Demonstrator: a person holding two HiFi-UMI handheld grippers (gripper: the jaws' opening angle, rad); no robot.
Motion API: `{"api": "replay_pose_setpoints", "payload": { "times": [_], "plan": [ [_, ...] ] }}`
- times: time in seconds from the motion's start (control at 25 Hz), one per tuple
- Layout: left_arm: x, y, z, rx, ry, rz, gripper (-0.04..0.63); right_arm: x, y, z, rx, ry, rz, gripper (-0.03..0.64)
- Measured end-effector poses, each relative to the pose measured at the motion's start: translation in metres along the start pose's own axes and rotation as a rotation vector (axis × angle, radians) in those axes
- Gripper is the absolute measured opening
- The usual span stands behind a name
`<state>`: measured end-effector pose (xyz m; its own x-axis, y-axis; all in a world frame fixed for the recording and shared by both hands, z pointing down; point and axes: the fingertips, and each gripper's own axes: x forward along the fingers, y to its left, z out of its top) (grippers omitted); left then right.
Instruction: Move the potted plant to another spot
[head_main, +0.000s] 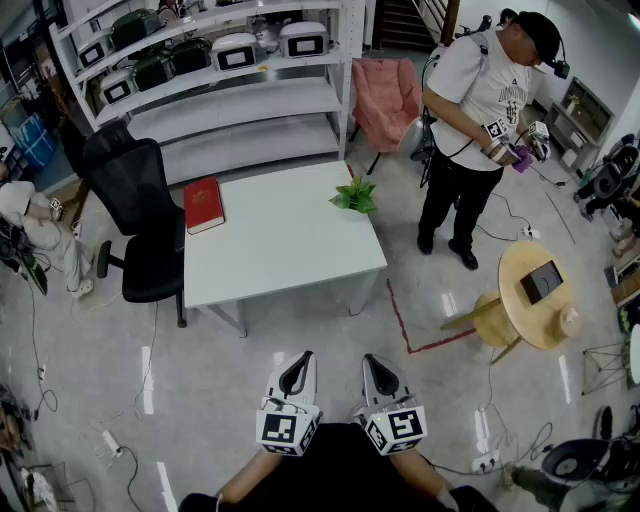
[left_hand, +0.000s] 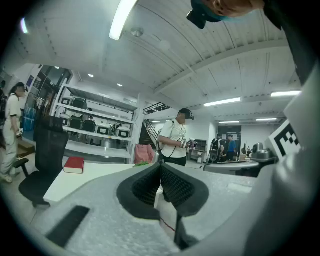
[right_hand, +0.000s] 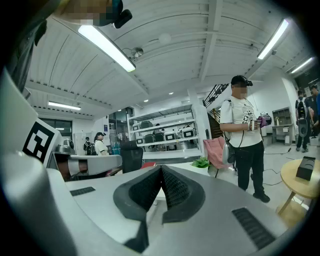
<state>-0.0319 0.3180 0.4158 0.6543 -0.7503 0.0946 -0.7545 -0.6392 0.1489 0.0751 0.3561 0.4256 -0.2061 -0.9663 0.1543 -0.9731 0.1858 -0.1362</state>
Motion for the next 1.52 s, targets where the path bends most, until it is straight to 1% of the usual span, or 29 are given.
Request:
{"api": "replay_pose_setpoints", "payload": {
  "times": [0.12, 0.36, 0.56, 0.68, 0.84, 1.16, 1.24, 1.4, 1.52],
  "plan": [
    [0.000, -0.002, -0.001, 0.010, -0.001, -0.008, 0.017, 0.000, 0.001, 0.000, -0.004, 0.007, 0.004, 0.011],
    [-0.002, 0.004, -0.007, 0.002, 0.011, -0.011, 0.017, 0.002, 0.007, -0.003, -0.004, 0.007, 0.001, 0.011],
    [-0.005, 0.012, -0.007, -0.001, 0.015, -0.022, 0.017, 0.007, 0.014, -0.001, 0.005, -0.013, -0.008, 0.011],
    [-0.008, 0.022, -0.005, 0.003, 0.009, -0.033, 0.017, 0.013, 0.020, 0.000, 0.011, -0.015, -0.021, 0.011],
    [-0.013, 0.040, -0.004, -0.002, 0.018, -0.042, 0.017, 0.023, 0.033, -0.003, 0.015, -0.010, -0.041, 0.011],
    [-0.025, 0.078, -0.010, -0.018, 0.035, -0.086, 0.017, 0.046, 0.060, -0.011, 0.015, -0.010, -0.085, 0.011],
    [-0.024, 0.087, -0.009, -0.018, 0.034, -0.091, 0.018, 0.053, 0.065, -0.013, 0.011, -0.003, -0.088, 0.011],
    [-0.019, 0.099, -0.009, -0.042, 0.037, -0.089, 0.017, 0.064, 0.068, -0.013, 0.010, 0.011, -0.091, 0.011],
    [-0.007, 0.104, -0.012, -0.036, 0.044, -0.098, 0.017, 0.077, 0.064, -0.014, 0.017, 0.012, -0.089, 0.011]
  ]
}}
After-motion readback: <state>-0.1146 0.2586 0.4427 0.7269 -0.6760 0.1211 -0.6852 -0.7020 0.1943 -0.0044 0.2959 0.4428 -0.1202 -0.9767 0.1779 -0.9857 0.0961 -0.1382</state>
